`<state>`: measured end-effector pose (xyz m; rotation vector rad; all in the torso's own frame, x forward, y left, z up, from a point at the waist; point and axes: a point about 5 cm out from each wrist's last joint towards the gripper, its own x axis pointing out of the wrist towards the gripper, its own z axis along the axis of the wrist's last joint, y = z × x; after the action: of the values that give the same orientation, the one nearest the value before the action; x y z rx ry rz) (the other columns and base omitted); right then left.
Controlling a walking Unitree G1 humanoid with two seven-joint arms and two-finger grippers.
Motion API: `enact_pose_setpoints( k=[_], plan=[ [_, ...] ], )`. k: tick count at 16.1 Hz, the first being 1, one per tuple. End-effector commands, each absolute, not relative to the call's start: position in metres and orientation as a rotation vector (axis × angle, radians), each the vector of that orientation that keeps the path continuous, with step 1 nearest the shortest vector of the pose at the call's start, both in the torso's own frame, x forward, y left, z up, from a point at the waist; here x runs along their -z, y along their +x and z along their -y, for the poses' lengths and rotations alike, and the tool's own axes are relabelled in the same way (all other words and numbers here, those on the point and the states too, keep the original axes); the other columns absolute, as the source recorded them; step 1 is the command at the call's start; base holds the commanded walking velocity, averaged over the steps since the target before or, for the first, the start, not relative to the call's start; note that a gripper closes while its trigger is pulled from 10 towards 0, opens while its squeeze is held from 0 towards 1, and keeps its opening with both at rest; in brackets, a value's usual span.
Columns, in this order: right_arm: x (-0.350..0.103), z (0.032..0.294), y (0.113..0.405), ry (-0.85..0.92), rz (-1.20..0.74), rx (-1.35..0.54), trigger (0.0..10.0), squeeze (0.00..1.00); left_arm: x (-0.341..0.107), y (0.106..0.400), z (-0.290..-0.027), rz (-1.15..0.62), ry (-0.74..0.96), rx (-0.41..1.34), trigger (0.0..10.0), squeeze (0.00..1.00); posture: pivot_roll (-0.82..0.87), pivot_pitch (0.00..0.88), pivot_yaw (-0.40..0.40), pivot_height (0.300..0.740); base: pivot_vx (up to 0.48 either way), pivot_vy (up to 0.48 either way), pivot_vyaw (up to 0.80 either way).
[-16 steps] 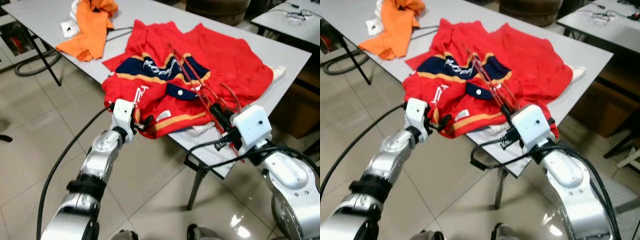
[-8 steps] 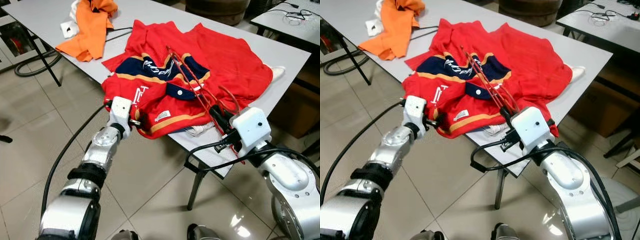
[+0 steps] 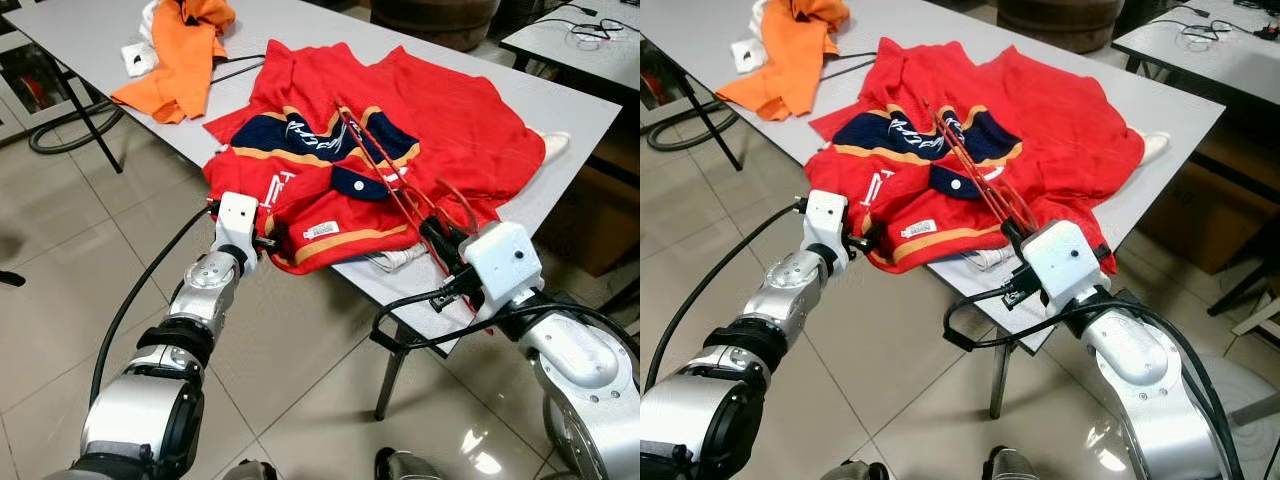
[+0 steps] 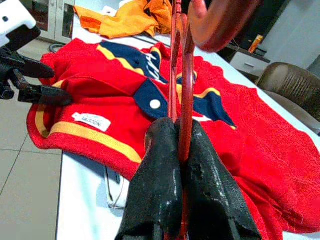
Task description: Hang hanger
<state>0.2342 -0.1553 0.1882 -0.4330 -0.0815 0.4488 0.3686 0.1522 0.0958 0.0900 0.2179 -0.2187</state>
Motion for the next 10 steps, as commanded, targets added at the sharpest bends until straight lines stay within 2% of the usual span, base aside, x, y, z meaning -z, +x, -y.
enact_pose_setpoints(
  k=[1,10],
  plan=[
    [-0.1951,0.1515,0.23,-0.455,0.119,-0.465,10.0,0.0,-0.0902,0.3668,-0.1579,-0.254,0.094,0.203,0.0,0.0,-0.16,0.131,0.093,0.74,0.0,0.0,0.0],
    [-0.1939,0.1533,0.2286,-0.482,0.114,-0.471,10.0,0.0,-0.0838,0.3624,-0.1546,-0.265,0.049,0.203,0.0,0.0,-0.16,0.123,0.089,0.74,0.0,0.0,0.0]
  ],
)
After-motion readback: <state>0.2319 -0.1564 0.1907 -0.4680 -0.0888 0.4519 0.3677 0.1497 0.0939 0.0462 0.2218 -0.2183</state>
